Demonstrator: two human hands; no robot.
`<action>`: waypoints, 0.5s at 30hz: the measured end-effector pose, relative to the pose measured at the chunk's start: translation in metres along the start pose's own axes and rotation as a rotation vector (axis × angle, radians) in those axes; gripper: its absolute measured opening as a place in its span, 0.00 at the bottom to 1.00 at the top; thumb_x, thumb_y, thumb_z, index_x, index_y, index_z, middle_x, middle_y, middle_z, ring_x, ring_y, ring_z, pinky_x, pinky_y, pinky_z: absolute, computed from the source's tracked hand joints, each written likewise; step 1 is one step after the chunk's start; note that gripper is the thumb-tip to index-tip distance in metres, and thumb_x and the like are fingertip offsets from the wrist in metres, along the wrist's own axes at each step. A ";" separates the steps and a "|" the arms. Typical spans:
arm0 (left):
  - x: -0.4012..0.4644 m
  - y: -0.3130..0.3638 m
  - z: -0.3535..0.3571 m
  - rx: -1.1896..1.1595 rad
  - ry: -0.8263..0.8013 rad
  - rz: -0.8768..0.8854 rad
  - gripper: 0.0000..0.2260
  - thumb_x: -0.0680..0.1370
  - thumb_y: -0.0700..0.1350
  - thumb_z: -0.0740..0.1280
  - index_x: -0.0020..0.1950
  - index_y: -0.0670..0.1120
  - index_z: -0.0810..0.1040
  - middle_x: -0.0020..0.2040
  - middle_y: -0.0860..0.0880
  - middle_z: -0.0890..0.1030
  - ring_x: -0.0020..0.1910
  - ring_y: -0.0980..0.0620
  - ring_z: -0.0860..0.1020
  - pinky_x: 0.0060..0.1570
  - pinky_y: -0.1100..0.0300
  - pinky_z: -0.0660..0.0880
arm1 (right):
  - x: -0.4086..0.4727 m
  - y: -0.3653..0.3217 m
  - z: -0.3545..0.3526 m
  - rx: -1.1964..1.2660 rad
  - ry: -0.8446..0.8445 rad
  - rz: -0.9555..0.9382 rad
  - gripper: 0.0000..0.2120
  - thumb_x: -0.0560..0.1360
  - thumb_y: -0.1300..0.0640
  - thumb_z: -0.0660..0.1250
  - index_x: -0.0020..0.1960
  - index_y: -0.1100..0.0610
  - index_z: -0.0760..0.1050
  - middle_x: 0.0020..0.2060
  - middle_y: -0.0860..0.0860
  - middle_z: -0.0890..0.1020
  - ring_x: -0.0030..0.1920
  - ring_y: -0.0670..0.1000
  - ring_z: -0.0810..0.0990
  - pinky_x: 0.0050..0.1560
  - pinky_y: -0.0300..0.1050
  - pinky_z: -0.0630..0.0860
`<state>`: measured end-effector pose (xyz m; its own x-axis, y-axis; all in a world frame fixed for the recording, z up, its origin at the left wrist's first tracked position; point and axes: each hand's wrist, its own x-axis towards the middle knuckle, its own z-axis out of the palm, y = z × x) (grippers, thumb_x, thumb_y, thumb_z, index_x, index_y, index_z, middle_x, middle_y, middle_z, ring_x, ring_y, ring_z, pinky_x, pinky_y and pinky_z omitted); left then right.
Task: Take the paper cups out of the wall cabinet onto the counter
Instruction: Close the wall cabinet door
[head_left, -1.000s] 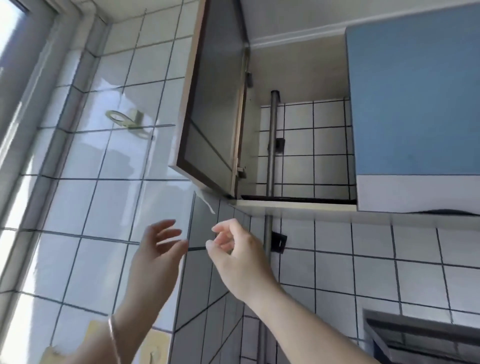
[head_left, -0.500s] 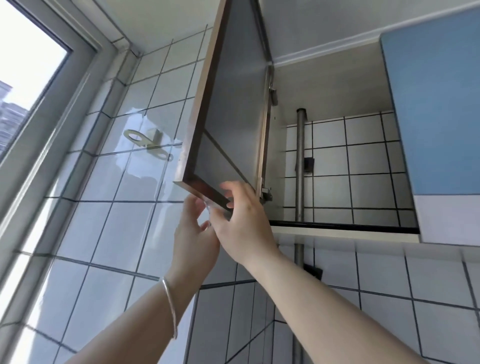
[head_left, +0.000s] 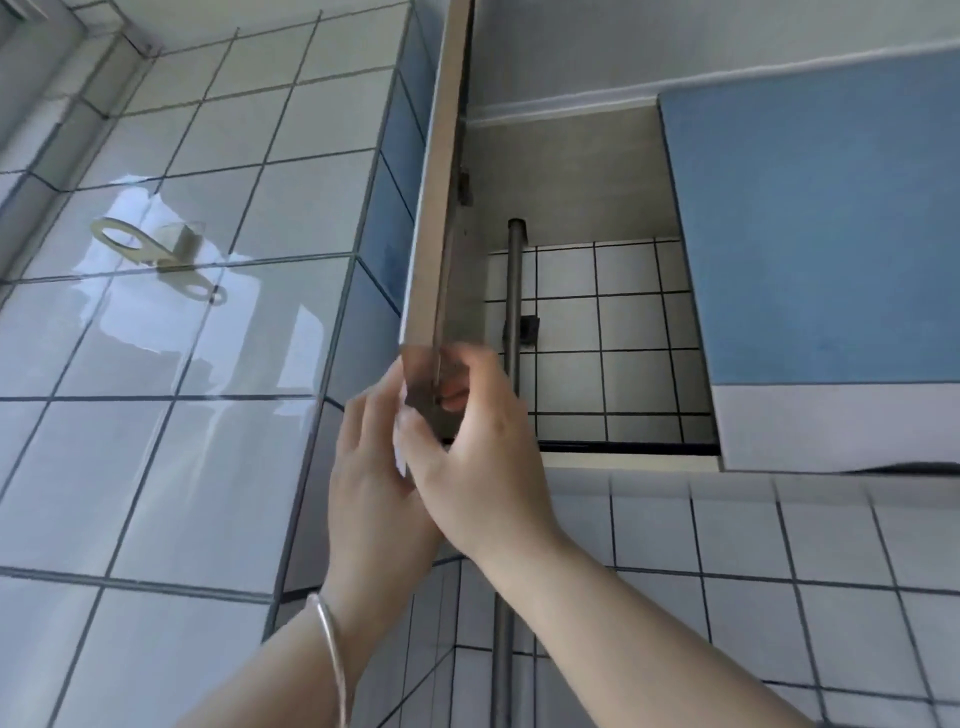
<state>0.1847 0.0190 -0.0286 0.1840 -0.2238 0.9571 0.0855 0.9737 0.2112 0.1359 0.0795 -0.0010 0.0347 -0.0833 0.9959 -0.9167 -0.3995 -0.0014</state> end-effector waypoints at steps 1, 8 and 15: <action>-0.002 0.000 0.009 0.044 -0.008 0.020 0.24 0.71 0.52 0.65 0.67 0.62 0.66 0.59 0.65 0.70 0.58 0.69 0.68 0.58 0.69 0.69 | -0.002 0.003 -0.006 -0.027 0.029 -0.003 0.18 0.72 0.51 0.63 0.61 0.53 0.69 0.54 0.47 0.78 0.55 0.48 0.76 0.53 0.46 0.77; -0.021 0.010 0.069 0.247 -0.049 0.196 0.39 0.67 0.48 0.71 0.72 0.63 0.54 0.64 0.58 0.63 0.61 0.56 0.65 0.54 0.64 0.54 | -0.008 0.028 -0.064 -0.289 0.130 0.114 0.12 0.73 0.49 0.63 0.53 0.54 0.71 0.49 0.46 0.76 0.53 0.48 0.74 0.48 0.41 0.70; -0.027 0.003 0.132 0.365 -0.059 0.315 0.28 0.61 0.44 0.64 0.62 0.50 0.70 0.54 0.48 0.77 0.52 0.51 0.70 0.49 0.56 0.61 | -0.018 0.086 -0.122 -0.139 0.178 0.494 0.12 0.73 0.54 0.65 0.55 0.51 0.67 0.50 0.47 0.79 0.50 0.49 0.77 0.43 0.37 0.72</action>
<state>0.0502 0.0338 -0.0276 0.0891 0.0769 0.9931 -0.3164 0.9475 -0.0450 0.0080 0.1581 -0.0079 -0.4702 -0.0697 0.8798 -0.8515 -0.2263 -0.4730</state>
